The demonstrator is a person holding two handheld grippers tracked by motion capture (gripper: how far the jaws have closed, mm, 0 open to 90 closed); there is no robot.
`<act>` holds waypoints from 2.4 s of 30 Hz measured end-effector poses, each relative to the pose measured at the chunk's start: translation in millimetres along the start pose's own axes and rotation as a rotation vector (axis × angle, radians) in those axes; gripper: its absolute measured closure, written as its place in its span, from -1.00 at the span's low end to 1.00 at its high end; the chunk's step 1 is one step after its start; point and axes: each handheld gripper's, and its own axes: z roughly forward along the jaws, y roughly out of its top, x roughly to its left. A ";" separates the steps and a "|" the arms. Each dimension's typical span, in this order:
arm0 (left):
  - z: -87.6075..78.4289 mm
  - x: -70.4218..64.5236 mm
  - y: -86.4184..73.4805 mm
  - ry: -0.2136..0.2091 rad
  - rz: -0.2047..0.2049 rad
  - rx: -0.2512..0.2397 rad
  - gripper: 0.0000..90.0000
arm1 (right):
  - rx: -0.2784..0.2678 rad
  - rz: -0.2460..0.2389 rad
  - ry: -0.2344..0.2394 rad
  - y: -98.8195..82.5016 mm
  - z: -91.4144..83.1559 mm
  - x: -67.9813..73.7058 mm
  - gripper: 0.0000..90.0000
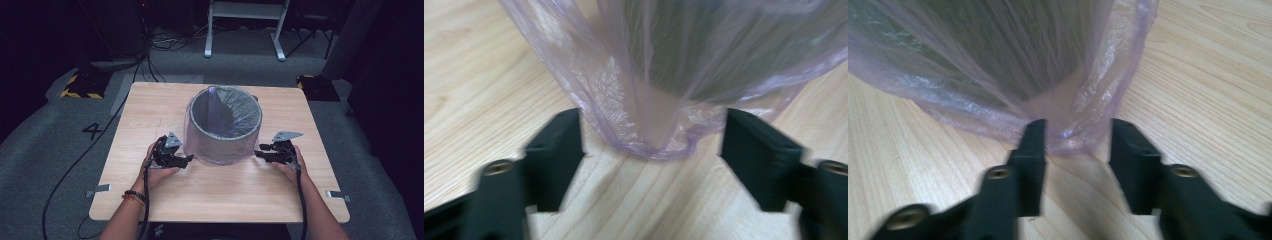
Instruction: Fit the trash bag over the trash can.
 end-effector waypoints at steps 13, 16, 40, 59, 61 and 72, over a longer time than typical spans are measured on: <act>-30.7 -14.3 -17.7 0.035 0.039 -0.001 -0.65 | -0.157 -0.002 0.049 4.1 -39.7 2.4 -0.55; -33.2 -14.4 -24.9 0.021 0.020 0.018 -0.65 | -0.190 -0.006 0.015 6.5 -45.3 5.1 -0.53; -20.6 -11.6 -44.9 -0.017 0.001 0.112 -0.68 | -0.344 -0.077 -0.064 37.8 -68.0 34.8 -0.55; -19.5 -11.4 -44.3 -0.017 0.004 0.114 -0.70 | -0.370 -0.140 -0.087 93.6 -95.1 46.1 -0.61; -19.5 -11.4 -44.3 -0.017 0.005 0.114 -0.70 | -0.374 -0.144 -0.076 99.0 -95.0 48.3 -0.62; -19.6 -11.5 -44.3 -0.017 0.005 0.114 -0.70 | -0.377 -0.170 -0.054 128.3 -94.7 54.6 -0.62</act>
